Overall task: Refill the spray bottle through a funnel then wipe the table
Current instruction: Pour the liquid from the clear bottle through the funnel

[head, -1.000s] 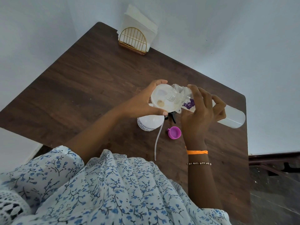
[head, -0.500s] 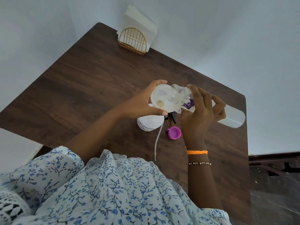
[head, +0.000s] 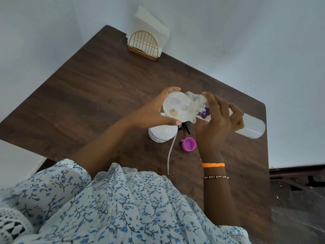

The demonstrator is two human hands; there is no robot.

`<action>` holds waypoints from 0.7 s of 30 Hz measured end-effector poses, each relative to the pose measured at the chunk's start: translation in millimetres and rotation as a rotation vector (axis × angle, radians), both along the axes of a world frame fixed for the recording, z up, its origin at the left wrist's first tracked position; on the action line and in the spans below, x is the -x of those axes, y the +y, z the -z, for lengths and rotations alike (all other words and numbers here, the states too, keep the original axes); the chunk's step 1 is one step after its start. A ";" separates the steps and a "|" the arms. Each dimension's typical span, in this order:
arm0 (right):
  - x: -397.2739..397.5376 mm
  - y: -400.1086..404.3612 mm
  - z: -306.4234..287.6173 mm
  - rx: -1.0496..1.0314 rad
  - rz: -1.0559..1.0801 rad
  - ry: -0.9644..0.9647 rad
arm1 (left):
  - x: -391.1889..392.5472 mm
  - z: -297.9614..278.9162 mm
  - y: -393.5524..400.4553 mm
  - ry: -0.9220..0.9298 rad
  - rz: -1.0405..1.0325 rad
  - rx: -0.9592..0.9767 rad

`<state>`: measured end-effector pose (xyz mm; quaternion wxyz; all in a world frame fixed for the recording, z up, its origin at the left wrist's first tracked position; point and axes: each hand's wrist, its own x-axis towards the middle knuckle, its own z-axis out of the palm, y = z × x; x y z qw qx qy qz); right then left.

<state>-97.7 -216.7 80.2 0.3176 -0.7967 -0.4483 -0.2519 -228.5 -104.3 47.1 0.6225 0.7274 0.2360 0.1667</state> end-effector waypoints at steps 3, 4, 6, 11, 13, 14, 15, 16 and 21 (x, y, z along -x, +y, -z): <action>0.4 -1.4 -0.4 0.022 -0.003 0.006 | -0.1 0.6 0.5 -0.001 0.001 -0.013; 0.2 -1.5 -0.5 0.023 -0.005 0.007 | -0.1 1.0 0.5 -0.002 0.001 -0.018; 0.0 -1.3 -0.5 0.022 -0.001 0.001 | -0.2 1.2 0.4 -0.003 0.002 -0.023; -0.1 0.0 0.1 0.011 -0.004 -0.007 | -0.5 -0.3 -0.1 -0.008 0.002 -0.017; -0.1 0.4 0.5 0.016 -0.003 -0.014 | -0.4 -0.7 -0.1 -0.009 -0.002 -0.013; -0.2 0.6 0.7 0.018 0.000 -0.018 | -0.3 -1.0 -0.2 -0.009 -0.002 -0.009; -0.2 0.7 0.8 0.019 0.004 -0.020 | -0.2 -1.4 -0.4 -0.008 -0.002 -0.005; -0.2 0.7 0.9 0.020 0.006 -0.018 | 0.0 -1.5 -0.5 -0.007 -0.003 -0.003; -0.6 0.4 0.2 0.023 0.005 -0.016 | 0.7 -2.4 -0.2 0.010 0.002 -0.006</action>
